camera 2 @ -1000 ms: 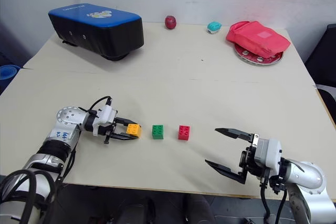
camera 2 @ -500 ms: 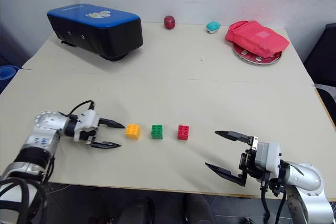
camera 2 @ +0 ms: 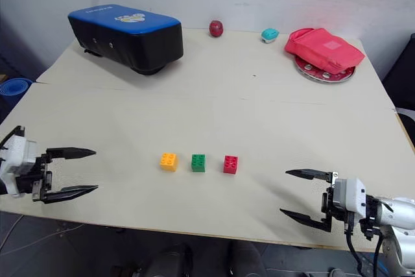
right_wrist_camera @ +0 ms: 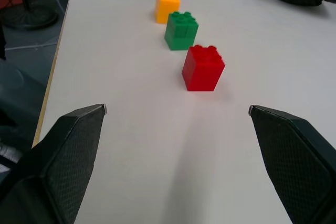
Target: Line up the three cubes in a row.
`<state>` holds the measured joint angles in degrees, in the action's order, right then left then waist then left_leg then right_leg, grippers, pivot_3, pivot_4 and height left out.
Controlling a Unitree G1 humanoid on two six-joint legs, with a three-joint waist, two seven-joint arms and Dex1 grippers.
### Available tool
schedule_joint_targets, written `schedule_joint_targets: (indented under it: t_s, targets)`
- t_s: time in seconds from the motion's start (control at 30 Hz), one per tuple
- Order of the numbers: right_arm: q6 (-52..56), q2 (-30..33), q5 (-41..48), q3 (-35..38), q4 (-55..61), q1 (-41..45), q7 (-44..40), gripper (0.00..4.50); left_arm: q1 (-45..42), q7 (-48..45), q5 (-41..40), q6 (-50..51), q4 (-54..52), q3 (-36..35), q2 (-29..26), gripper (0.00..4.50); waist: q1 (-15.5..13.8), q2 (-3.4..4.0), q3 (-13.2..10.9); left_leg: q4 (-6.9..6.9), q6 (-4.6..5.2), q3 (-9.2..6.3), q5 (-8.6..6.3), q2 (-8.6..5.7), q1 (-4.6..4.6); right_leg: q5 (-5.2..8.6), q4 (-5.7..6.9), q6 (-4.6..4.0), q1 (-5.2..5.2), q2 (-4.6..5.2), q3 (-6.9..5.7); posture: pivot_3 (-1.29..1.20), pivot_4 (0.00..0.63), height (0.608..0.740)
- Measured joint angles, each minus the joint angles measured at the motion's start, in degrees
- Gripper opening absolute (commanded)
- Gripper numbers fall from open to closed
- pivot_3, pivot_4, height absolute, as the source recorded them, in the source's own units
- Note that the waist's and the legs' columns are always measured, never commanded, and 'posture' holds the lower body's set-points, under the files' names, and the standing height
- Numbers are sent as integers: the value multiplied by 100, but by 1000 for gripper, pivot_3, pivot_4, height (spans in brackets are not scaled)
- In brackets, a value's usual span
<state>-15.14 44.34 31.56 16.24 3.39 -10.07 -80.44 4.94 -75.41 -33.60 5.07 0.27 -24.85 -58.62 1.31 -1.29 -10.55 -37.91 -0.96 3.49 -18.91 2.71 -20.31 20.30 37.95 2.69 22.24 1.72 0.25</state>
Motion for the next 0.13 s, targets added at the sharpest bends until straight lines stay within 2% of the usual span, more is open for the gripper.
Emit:
schedule_joint_targets:
  t_s: [0.13]
  targets:
    - [-110,26,-10,27,-273,108,-111,4500,63,206,222,-43,66,-26,135,4464,37,0,0,2,-1,4,0,2,1,0,3,0,4,-9,3,0,150,740]
